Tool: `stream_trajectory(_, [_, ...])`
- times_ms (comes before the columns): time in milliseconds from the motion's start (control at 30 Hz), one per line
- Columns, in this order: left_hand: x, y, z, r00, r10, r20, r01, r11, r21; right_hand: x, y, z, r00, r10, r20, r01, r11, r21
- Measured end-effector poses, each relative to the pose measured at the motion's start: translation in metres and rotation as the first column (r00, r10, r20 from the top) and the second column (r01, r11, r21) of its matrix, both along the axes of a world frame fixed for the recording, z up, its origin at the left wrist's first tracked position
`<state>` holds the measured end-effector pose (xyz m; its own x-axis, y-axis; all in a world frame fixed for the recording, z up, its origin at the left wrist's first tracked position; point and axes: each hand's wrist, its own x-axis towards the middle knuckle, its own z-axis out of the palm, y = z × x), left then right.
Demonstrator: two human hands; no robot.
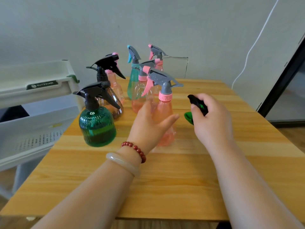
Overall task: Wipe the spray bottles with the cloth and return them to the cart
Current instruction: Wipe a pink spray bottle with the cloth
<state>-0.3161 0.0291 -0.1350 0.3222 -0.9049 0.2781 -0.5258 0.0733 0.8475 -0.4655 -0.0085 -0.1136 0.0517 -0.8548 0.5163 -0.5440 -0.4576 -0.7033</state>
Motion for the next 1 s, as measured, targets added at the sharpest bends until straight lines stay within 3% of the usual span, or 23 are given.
stream_trajectory(100, [0.004, 0.004, -0.003, 0.985, 0.095, -0.142, -0.113, 0.985, -0.130, -0.001, -0.003, -0.002, 0.997, -0.012, 0.072, 0.011, 1.000, 0.011])
stream_trajectory(200, [0.008, 0.008, -0.001, 0.984, 0.133, -0.115, -0.161, 0.947, -0.279, 0.000, -0.004, 0.001, 0.980, 0.014, 0.197, -0.021, 0.999, 0.029])
stream_trajectory(267, [0.010, 0.004, 0.008, 0.991, 0.116, -0.074, -0.134, 0.938, -0.320, 0.002, -0.002, 0.006, 0.943, 0.035, 0.330, -0.048, 0.998, 0.029])
stream_trajectory(367, [0.016, -0.004, 0.026, 0.995, -0.027, -0.098, 0.002, 0.968, -0.249, 0.005, 0.000, 0.008, 0.909, 0.076, 0.410, -0.096, 0.995, 0.028])
stream_trajectory(567, [0.017, -0.006, 0.033, 0.999, 0.009, -0.043, -0.022, 0.950, -0.311, 0.010, 0.004, 0.004, 0.923, 0.169, 0.346, -0.193, 0.981, 0.036])
stream_trajectory(667, [0.012, 0.000, 0.038, 0.996, 0.003, -0.088, -0.029, 0.954, -0.297, 0.011, 0.008, 0.010, 0.946, 0.167, 0.278, -0.161, 0.986, -0.045])
stream_trajectory(767, [0.012, 0.002, 0.043, 0.978, -0.068, -0.195, -0.012, 0.923, -0.386, 0.010, 0.011, 0.014, 0.948, 0.138, 0.286, -0.111, 0.988, -0.110])
stream_trajectory(1000, [0.007, 0.009, 0.045, 0.960, -0.097, -0.262, -0.062, 0.840, -0.539, 0.002, 0.018, 0.034, 0.928, 0.186, 0.324, -0.078, 0.945, -0.317])
